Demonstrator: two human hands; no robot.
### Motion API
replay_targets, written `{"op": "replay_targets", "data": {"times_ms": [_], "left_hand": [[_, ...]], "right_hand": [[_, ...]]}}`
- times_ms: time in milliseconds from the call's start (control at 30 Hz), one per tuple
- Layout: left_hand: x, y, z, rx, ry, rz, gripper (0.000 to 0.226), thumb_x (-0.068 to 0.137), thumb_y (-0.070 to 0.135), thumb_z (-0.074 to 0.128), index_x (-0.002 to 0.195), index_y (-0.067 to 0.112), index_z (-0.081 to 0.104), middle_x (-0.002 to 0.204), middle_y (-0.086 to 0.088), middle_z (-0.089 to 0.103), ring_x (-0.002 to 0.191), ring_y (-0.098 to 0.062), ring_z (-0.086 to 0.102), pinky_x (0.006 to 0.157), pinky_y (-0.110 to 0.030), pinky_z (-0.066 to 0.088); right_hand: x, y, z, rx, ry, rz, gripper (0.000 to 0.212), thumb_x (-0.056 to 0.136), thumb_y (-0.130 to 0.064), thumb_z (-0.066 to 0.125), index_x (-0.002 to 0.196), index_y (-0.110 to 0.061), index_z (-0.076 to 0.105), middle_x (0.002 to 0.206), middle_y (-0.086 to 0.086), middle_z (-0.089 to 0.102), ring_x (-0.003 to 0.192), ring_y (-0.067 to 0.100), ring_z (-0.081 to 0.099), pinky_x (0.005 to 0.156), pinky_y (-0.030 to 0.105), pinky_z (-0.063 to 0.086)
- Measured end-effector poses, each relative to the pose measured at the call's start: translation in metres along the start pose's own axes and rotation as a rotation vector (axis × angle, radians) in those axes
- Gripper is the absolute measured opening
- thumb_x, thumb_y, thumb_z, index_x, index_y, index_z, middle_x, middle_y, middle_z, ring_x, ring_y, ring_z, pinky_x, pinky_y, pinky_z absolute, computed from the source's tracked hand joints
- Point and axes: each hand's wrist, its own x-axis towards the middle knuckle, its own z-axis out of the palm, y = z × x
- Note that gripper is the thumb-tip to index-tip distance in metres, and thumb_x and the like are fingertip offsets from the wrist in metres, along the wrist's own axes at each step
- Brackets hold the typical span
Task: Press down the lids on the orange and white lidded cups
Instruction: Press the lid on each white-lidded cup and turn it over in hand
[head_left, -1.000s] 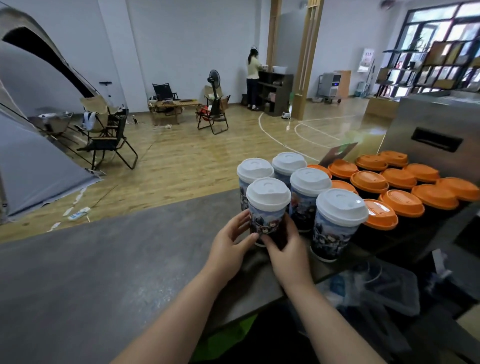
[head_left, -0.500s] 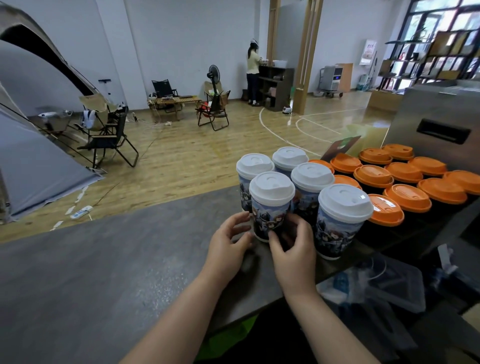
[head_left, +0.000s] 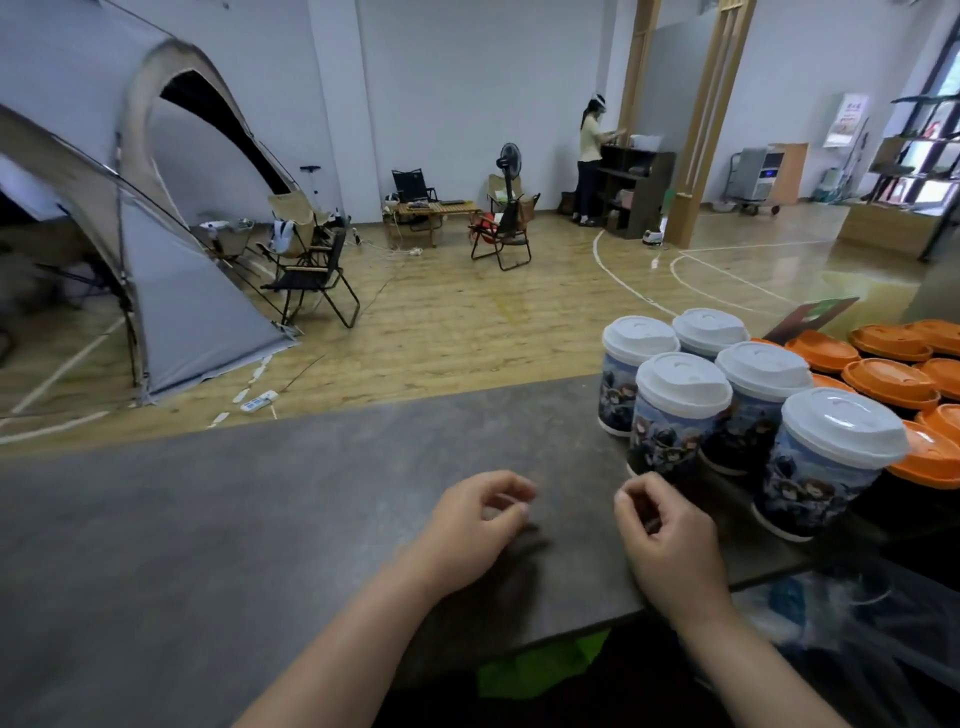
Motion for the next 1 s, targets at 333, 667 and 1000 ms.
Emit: {"op": "replay_targets", "data": {"times_ms": [333, 667, 1000], "left_hand": [[-0.156, -0.094, -0.2, -0.213, 0.306, -0.267, 0.02, 0.096, 0.003, 0.06, 0.107, 0.016, 0.071, 0.1, 0.003, 0.077, 0.098, -0.017, 0.07, 0.075, -0.025, 0.056], [-0.321, -0.184, -0.386, -0.212, 0.786, -0.351, 0.019, 0.095, -0.004, 0.058, 0.102, 0.007, 0.071, 0.096, 0.001, 0.072, 0.085, -0.002, 0.064, 0.074, -0.015, 0.05], [-0.423, -0.28, -0.528, -0.065, 1.088, -0.485, 0.078, 0.09, -0.005, 0.063, 0.154, 0.02, 0.026, 0.151, 0.001, 0.037, 0.135, -0.015, 0.042, 0.117, -0.039, 0.033]], "right_hand": [[-0.03, -0.185, 0.153, 0.214, -0.338, -0.182, 0.015, 0.092, -0.014, 0.066, 0.082, -0.025, 0.063, 0.066, -0.008, 0.061, 0.06, 0.009, 0.056, 0.059, 0.028, 0.046], [-0.112, -0.389, 0.338, 0.415, -0.675, -0.207, 0.011, 0.092, -0.014, 0.064, 0.084, -0.02, 0.067, 0.07, -0.001, 0.066, 0.054, 0.002, 0.051, 0.057, 0.014, 0.04], [-0.192, -0.538, 0.481, 0.47, -0.974, -0.198, 0.035, 0.097, -0.024, 0.063, 0.131, -0.032, 0.057, 0.112, -0.012, 0.068, 0.09, 0.001, 0.063, 0.087, 0.023, 0.053]]}}
